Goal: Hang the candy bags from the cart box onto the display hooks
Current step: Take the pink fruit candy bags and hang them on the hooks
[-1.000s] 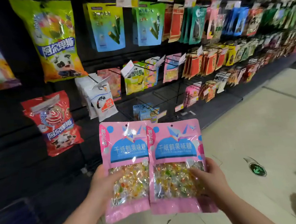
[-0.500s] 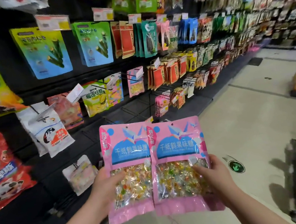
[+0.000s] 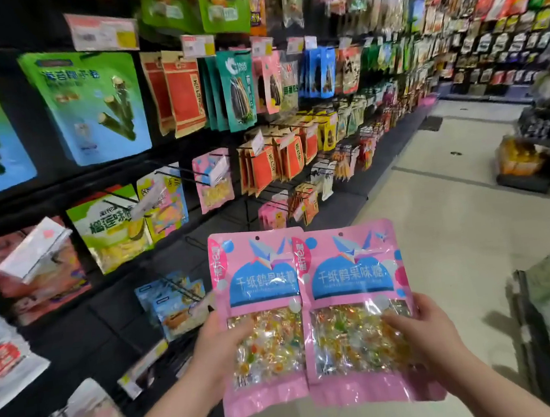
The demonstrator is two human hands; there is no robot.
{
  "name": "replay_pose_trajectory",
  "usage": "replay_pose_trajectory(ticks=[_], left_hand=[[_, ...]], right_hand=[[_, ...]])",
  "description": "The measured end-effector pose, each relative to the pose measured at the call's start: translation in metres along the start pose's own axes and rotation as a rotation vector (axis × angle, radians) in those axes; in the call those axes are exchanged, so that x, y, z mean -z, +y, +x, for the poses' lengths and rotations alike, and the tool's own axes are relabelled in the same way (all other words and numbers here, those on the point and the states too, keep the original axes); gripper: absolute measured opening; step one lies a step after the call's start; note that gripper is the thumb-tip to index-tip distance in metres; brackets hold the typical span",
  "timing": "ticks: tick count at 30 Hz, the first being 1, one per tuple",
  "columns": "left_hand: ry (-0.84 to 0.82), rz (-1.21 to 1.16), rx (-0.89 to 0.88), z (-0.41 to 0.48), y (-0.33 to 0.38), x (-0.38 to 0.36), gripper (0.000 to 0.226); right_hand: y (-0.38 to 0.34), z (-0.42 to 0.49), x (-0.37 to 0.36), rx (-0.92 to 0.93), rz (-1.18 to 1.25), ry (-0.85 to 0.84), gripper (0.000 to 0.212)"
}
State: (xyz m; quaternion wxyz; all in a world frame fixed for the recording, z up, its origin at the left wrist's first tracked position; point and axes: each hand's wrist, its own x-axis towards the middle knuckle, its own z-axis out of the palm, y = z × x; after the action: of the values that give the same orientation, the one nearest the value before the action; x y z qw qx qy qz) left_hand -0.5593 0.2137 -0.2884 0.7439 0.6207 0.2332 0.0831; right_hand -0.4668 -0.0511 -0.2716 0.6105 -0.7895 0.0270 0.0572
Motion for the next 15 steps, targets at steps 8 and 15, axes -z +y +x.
replay_pose_trajectory(ticks=[8,15], left_hand=[[0.049,-0.009,0.048,0.065,-0.001,-0.036,0.038],[0.172,-0.023,0.046,0.114,-0.004,-0.097,0.036]], right_hand=[[0.0,0.078,0.007,-0.037,-0.032,-0.004,0.027],[0.006,0.177,0.033,-0.044,-0.041,-0.126,0.026]])
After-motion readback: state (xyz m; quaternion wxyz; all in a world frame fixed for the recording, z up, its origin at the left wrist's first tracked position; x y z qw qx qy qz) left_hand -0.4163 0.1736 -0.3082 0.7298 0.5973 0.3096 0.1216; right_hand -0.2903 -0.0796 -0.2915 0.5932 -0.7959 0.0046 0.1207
